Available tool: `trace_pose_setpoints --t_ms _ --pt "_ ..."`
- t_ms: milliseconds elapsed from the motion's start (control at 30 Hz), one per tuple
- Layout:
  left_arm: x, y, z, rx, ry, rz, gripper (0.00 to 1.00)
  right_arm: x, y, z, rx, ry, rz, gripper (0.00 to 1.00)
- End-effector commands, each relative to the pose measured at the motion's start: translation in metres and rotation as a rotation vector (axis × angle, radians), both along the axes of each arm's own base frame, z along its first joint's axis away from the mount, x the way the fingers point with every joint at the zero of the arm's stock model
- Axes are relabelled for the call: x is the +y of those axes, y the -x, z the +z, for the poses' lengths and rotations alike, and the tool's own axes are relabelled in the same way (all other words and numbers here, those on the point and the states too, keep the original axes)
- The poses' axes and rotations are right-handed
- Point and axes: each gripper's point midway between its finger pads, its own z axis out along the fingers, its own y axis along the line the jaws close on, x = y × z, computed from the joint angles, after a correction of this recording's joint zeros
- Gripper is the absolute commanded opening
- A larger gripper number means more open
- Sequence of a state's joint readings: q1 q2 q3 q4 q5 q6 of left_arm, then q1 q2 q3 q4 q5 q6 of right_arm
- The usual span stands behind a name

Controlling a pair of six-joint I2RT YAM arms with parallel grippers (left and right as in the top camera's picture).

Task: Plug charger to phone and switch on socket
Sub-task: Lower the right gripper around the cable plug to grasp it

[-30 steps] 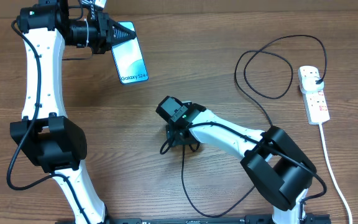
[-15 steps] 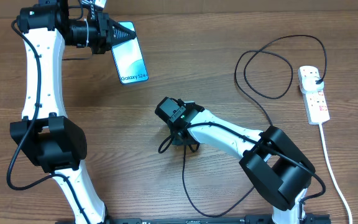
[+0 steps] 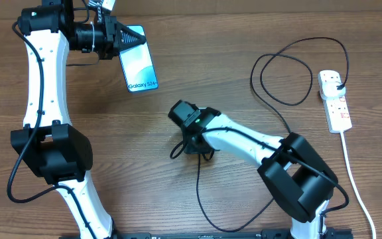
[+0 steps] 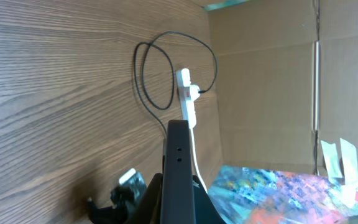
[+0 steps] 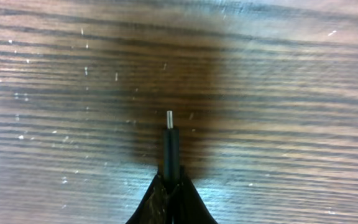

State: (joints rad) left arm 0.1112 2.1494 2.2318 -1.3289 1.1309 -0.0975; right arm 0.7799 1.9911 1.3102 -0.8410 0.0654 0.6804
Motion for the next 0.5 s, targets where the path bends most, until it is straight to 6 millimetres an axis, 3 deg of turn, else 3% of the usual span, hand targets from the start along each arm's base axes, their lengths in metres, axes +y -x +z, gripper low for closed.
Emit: trace_pose_setpoints --t_ms 0,300,467 --pt "-0.01 0.004 0.013 -0.04 0.085 -0.052 0.05 0.008 -0.009 0.005 0.127 -0.18 -0.07 0.04" --pt "-0.018 0.012 0.037 -0.13 0.214 -0.124 0.04 0.048 -0.032 0.048 0.213 -0.682 0.078 0.04" --pt "-0.016 0.014 0.061 -0.201 0.338 -0.158 0.05 0.072 -0.04 0.096 0.189 -1.007 0.264 0.04"
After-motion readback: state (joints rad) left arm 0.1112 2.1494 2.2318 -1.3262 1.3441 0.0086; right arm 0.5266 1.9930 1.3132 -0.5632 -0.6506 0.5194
